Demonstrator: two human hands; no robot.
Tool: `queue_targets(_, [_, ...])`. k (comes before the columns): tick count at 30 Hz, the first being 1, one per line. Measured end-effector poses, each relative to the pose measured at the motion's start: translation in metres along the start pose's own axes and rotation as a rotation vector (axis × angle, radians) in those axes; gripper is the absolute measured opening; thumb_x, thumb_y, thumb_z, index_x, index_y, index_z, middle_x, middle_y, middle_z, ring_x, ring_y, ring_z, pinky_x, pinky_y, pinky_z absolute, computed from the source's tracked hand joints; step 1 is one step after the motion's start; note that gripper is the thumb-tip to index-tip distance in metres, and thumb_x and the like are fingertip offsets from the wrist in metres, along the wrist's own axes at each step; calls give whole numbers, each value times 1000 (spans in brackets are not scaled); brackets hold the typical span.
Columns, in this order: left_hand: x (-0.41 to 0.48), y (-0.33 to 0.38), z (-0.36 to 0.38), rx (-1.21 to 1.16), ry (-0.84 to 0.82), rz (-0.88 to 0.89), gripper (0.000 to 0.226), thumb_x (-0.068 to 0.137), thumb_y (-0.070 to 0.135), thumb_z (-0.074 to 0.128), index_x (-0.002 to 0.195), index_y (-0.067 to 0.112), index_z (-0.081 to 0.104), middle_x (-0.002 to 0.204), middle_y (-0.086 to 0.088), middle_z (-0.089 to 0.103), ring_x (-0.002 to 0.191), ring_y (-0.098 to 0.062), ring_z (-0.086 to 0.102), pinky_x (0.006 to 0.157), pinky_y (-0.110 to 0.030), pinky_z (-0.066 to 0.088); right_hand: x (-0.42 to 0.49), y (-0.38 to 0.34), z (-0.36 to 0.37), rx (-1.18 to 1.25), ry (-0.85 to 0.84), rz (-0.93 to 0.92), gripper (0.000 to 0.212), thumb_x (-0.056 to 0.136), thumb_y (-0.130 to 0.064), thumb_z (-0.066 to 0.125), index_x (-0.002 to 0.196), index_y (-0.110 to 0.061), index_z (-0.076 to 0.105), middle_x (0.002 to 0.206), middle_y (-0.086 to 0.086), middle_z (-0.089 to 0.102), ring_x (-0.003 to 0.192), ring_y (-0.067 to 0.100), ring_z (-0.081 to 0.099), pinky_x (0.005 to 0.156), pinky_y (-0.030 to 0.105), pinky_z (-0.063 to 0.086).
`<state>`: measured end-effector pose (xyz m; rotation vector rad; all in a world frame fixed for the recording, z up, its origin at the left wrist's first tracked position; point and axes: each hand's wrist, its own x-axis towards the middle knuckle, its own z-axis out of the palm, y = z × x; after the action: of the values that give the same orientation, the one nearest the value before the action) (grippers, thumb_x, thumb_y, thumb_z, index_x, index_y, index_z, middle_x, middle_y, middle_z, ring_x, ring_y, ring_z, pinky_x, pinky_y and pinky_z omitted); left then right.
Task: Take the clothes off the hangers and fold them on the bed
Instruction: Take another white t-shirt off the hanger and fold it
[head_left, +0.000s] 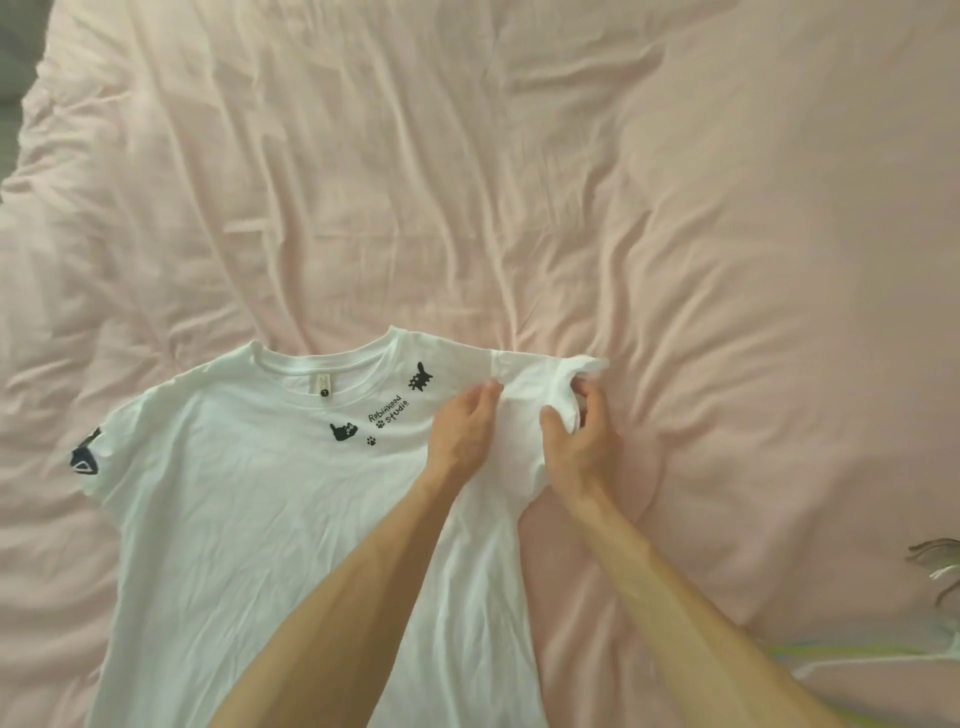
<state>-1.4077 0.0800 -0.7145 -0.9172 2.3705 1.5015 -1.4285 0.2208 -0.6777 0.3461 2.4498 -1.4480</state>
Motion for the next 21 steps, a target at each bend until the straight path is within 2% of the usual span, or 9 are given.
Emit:
queue_targets(2, [-3, 0, -25, -285, 29, -178, 51, 100, 55, 35, 99, 19, 72, 94, -1, 75, 86, -20, 69, 83, -37, 49, -22, -18, 19, -3, -160, -108, 30, 91, -21, 64, 119, -28, 59, 86, -17, 65, 76, -4, 61, 70, 15, 46])
queue_targets(4, [-7, -10, -54, -432, 12, -347, 46, 105, 46, 34, 97, 16, 67, 95, -6, 73, 77, -20, 66, 74, -34, 46, -42, -28, 40, -111, -337, -193, 34, 91, -27, 65, 124, -29, 58, 95, -12, 69, 86, 6, 65, 79, 23, 49])
queue_targets(7, [-15, -33, -95, -521, -45, -479, 61, 101, 63, 29, 97, 15, 67, 87, -5, 70, 78, -22, 66, 73, -35, 51, -69, -27, 64, -317, -599, -169, 48, 87, -51, 62, 130, -34, 52, 94, -15, 69, 97, 10, 65, 89, 31, 50])
queue_targets(8, [-15, -42, -103, -557, -70, -492, 67, 98, 70, 28, 97, 16, 68, 81, -3, 69, 75, -22, 66, 72, -36, 52, -77, -23, 68, -376, -618, -135, 47, 86, -57, 60, 126, -33, 54, 92, -16, 69, 98, 10, 65, 89, 31, 50])
queue_targets(11, [-21, -46, -113, -606, -104, -475, 65, 95, 73, 35, 89, 17, 68, 69, 1, 67, 62, -16, 65, 64, -35, 51, -92, 2, 65, -441, -500, 49, 35, 89, -56, 55, 94, -24, 66, 86, -10, 71, 92, 15, 67, 84, 30, 50])
queue_targets(13, [-20, -49, -107, -487, -80, -409, 35, 95, 53, 59, 103, 20, 68, 94, -3, 75, 79, -19, 72, 68, -39, 59, -102, 19, 57, -362, -471, 240, 43, 92, -53, 53, 81, -16, 70, 78, -5, 75, 78, 16, 70, 76, 31, 55])
queue_targets(14, [-19, -53, -103, -401, -40, -386, 26, 91, 38, 68, 110, 21, 66, 105, -5, 73, 88, -21, 72, 72, -40, 61, -107, 24, 53, -231, -457, 368, 43, 93, -51, 54, 80, -14, 72, 76, -3, 75, 70, 14, 70, 69, 31, 57])
queue_targets(16, [-17, -60, -97, -299, 27, -406, 34, 82, 23, 68, 115, 21, 61, 111, -4, 70, 97, -24, 69, 79, -42, 61, -115, 29, 47, 118, -360, 613, 36, 93, -46, 58, 88, -13, 72, 82, 2, 75, 64, 14, 67, 57, 29, 54])
queue_targets(21, [-22, -68, -101, -223, 70, -414, 54, 73, 25, 60, 127, 23, 51, 114, -2, 64, 99, -26, 64, 83, -46, 60, -113, 30, 51, 636, -129, 871, 33, 92, -43, 65, 102, -13, 72, 98, 3, 77, 84, 19, 71, 66, 32, 54])
